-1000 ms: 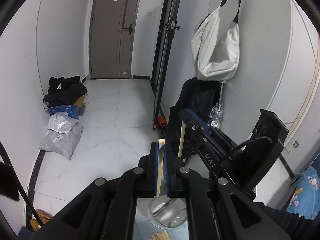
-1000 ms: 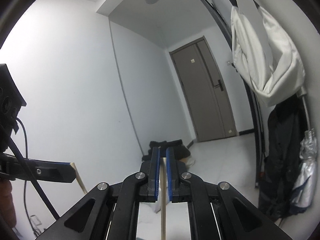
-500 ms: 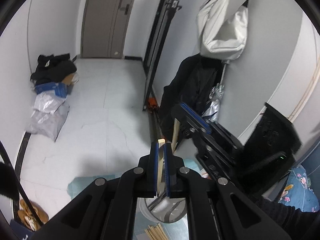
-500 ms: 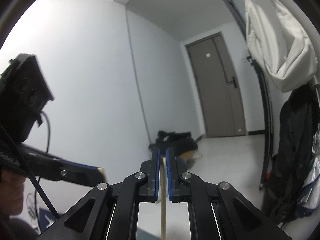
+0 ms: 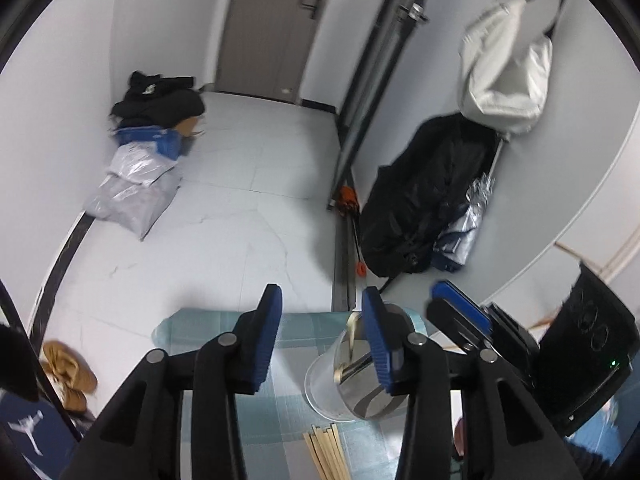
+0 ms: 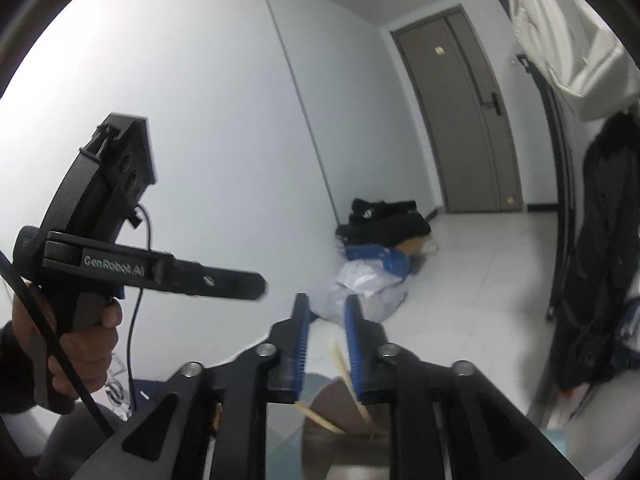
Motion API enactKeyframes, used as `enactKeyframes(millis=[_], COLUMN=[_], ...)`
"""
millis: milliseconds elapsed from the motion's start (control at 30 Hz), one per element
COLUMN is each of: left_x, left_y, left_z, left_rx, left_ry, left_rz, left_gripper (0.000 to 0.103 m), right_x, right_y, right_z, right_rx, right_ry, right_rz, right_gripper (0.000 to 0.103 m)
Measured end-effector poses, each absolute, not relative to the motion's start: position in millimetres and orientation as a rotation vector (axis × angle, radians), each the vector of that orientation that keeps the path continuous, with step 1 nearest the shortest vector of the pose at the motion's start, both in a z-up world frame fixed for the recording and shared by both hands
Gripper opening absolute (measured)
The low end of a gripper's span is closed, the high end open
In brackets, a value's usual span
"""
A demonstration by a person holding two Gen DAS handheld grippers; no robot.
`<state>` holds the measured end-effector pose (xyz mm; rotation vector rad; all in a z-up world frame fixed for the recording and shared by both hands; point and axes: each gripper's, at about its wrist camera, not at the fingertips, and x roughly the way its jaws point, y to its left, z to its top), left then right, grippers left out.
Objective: Organize utensils
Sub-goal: 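Move both grippers back down to the chopstick bundle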
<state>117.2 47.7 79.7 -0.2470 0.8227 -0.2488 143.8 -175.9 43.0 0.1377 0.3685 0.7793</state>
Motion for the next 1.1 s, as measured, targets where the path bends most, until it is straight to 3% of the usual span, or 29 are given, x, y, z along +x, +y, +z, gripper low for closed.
enactKeyframes(millis=[200, 233, 333, 467, 667, 800, 1100], left_x=[83, 74, 62, 47, 30, 20, 5], left_y=[55, 54, 52, 52, 47, 46, 46], left_z=[80, 79, 73, 60, 37, 24, -14], left_rx=[-0.247, -0.248, -0.251, -0.249, -0.246, -0.247, -0.240], left_ry=[0.742, 0.725, 0.710, 0.699, 0.716, 0.717, 0.741], left_rz=[-0.137, -0.127, -0.109, -0.074, -0.059, -0.042, -0.015], left_gripper=[0.059, 0.059, 0.060, 0.065, 0.068, 0.075, 0.077], right_x=[110, 103, 83, 55, 39, 22, 12], right_y=[-182, -181, -177, -169, -165, -168, -173], right_z=[47, 47, 49, 49, 34, 20, -18], right_rx=[0.143, 0.133, 0.107, 0.057, 0.016, 0.006, -0.016], right_ry=[0.413, 0.422, 0.458, 0.486, 0.577, 0.617, 0.731], right_rz=[0.678, 0.655, 0.590, 0.486, 0.353, 0.289, 0.190], right_gripper=[0.051, 0.057, 0.060, 0.079, 0.084, 0.087, 0.088])
